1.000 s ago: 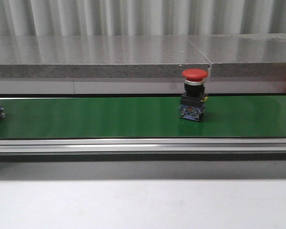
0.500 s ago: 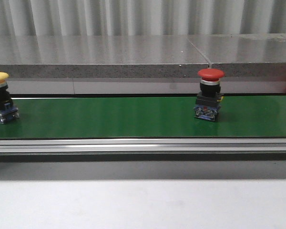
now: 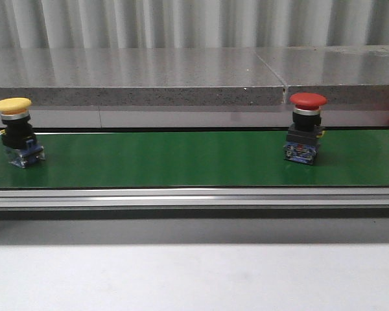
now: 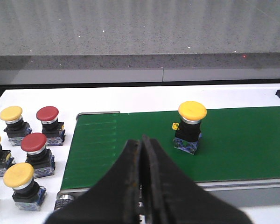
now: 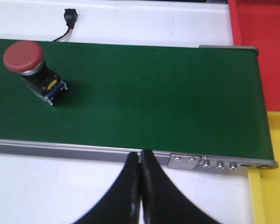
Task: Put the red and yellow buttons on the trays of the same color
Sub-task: 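Grasp the red button off the belt with the right gripper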
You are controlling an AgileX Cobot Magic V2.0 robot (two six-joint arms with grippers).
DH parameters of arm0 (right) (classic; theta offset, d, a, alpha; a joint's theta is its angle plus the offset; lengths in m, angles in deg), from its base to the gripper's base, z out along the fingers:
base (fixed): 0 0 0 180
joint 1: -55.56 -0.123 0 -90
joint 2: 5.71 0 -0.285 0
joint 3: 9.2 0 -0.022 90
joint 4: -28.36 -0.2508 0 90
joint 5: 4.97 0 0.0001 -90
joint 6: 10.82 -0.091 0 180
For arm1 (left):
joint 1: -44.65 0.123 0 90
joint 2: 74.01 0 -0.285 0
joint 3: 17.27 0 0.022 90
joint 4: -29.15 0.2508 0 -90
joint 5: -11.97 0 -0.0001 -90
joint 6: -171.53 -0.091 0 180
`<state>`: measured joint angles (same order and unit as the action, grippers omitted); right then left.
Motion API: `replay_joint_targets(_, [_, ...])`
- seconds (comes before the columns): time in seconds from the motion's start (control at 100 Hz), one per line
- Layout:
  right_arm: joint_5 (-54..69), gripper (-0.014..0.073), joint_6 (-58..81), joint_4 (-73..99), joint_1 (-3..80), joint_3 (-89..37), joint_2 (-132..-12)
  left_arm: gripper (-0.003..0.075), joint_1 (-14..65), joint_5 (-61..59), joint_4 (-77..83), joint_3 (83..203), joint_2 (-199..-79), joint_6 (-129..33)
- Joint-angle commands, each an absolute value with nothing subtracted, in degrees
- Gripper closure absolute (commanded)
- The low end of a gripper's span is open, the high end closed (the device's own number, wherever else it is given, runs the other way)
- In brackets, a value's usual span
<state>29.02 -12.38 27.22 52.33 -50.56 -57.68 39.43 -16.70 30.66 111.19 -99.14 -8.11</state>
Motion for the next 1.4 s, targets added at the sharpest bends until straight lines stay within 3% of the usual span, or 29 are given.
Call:
replay_joint_targets(0.0, [25.5,0.0637,-12.3,26.9,52.4,-48.4,-59.0,0.0741,38.9,-12.6,30.5,112.7,-99.6,-8.0])
replay_joint_targets(0.08, [26.0,0.0535,-12.3,26.9,52.4,-48.4,-59.8,0.0741,38.9,-12.6,30.5,112.7,-99.6,-8.0])
replay_joint_targets(0.28, [25.3,0.0092,-12.3,26.9,52.4,-48.4,-60.1,0.0741,38.9,-12.6,30.5,112.7,-99.6,-8.0])
replay_joint_targets(0.37, [24.4,-0.0013,-12.3,26.9,52.4,-48.4,-60.1,0.0741,38.9,-12.6,30.5,112.7,-99.6,-8.0])
replay_joint_targets(0.9, [33.6,-0.002,-6.3,21.6,52.2,-36.8,-79.4,0.0741,38.9,-12.6,30.5,112.7,-99.6,-8.0])
replay_joint_targets(1.39, [29.6,-0.002,-3.2,20.4,50.3,-27.3,-92.4,0.0741,38.9,-12.6,30.5,112.7,-99.6,-8.0])
